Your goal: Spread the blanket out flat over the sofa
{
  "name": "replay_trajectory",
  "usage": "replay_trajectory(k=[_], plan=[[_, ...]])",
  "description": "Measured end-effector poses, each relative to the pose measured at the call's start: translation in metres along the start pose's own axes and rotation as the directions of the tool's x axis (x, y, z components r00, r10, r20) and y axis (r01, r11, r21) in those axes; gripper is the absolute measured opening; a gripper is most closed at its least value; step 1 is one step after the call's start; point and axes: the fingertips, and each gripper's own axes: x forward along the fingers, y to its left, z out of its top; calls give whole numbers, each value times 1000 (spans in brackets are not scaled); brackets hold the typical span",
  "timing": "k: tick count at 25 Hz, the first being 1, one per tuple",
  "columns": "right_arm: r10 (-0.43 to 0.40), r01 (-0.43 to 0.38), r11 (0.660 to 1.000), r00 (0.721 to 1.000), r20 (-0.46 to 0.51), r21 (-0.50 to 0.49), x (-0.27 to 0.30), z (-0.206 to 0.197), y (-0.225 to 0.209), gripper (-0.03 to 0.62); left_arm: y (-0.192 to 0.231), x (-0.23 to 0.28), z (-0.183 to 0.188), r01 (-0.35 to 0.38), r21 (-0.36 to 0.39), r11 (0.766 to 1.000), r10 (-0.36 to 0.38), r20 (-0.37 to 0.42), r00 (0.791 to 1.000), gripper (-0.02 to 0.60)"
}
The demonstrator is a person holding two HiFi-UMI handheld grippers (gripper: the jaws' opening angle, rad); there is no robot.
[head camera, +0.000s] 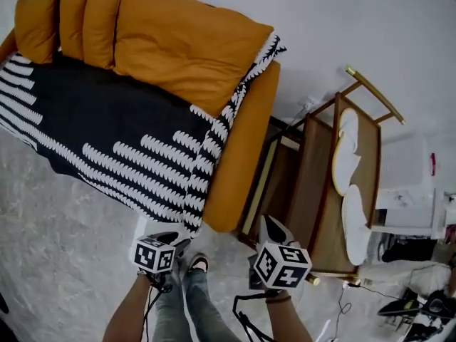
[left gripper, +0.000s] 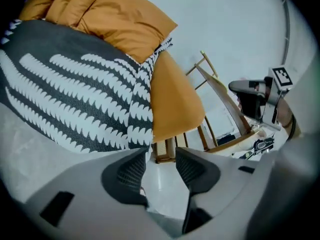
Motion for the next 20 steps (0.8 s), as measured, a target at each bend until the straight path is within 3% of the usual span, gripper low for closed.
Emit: replay_trajectory(k=[5,9,14,20], plan=[[29,-29,999,999,17,-28,-33,26,18,5,-49,-70,39,-7,-29,1000,11,142,990,184],[41,-39,999,998,55,-32,-57,52,28,5,-76,-141,88,-86,-11,996,85,298,951,184],[50,-42,996,993,108,-77,-92,83,43,5,-106,-229,132,-202,-16,979,187,452,872,165],[56,-30,988,984,168,-152,-134,114,49,5,-145,-320,160,-361,-31,932,308,594,743,100]])
